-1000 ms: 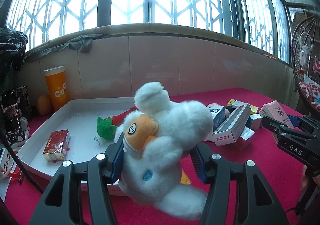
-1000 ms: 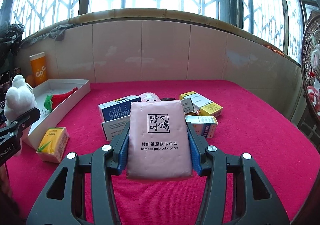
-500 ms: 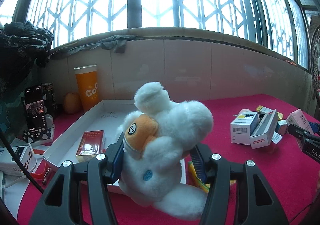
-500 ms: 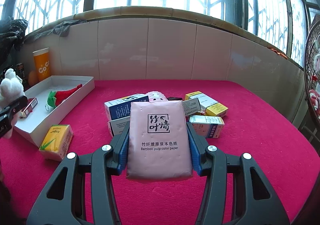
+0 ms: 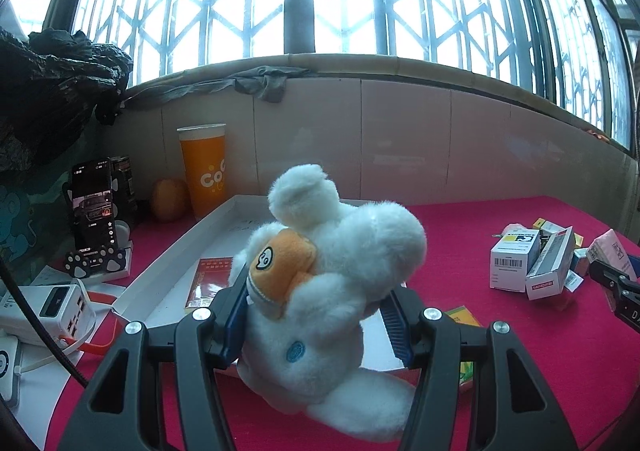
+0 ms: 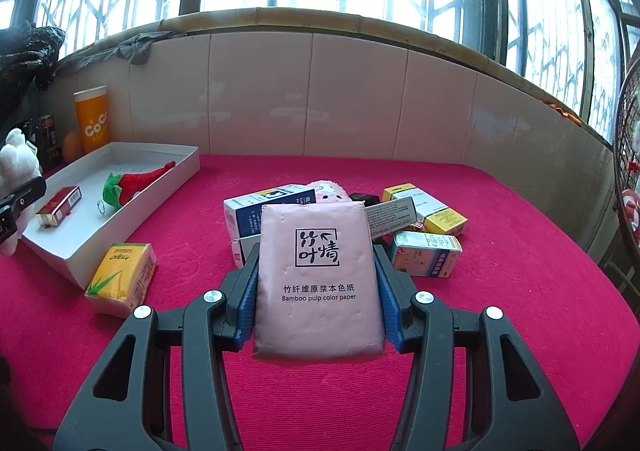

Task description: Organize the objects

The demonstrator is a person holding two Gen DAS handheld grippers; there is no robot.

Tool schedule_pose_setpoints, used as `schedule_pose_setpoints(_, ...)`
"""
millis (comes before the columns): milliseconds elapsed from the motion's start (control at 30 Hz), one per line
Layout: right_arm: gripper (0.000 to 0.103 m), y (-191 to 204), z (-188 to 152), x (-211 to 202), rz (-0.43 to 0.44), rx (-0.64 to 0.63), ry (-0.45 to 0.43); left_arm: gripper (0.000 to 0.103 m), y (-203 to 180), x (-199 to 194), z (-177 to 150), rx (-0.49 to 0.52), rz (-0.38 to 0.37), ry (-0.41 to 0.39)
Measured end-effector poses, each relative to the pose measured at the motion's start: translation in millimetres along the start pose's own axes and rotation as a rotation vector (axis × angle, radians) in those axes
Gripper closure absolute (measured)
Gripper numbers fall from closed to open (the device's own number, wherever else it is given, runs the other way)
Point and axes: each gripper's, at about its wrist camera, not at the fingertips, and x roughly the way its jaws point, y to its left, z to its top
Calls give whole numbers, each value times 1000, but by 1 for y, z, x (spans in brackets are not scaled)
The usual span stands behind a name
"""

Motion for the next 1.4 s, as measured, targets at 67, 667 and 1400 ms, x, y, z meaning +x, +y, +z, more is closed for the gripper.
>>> schedule_pose_setpoints(67,53,3,0,0,3,-6,0,45,4,0,0,-7,6,2)
schedule_pose_setpoints(667,53,18,0,0,19,-43,8,45,12,-1,-1,-29,16,6)
schedule_pose_setpoints(1400,53,77,27,2,184,-117,-14,45,46,3,8,-33,82,39)
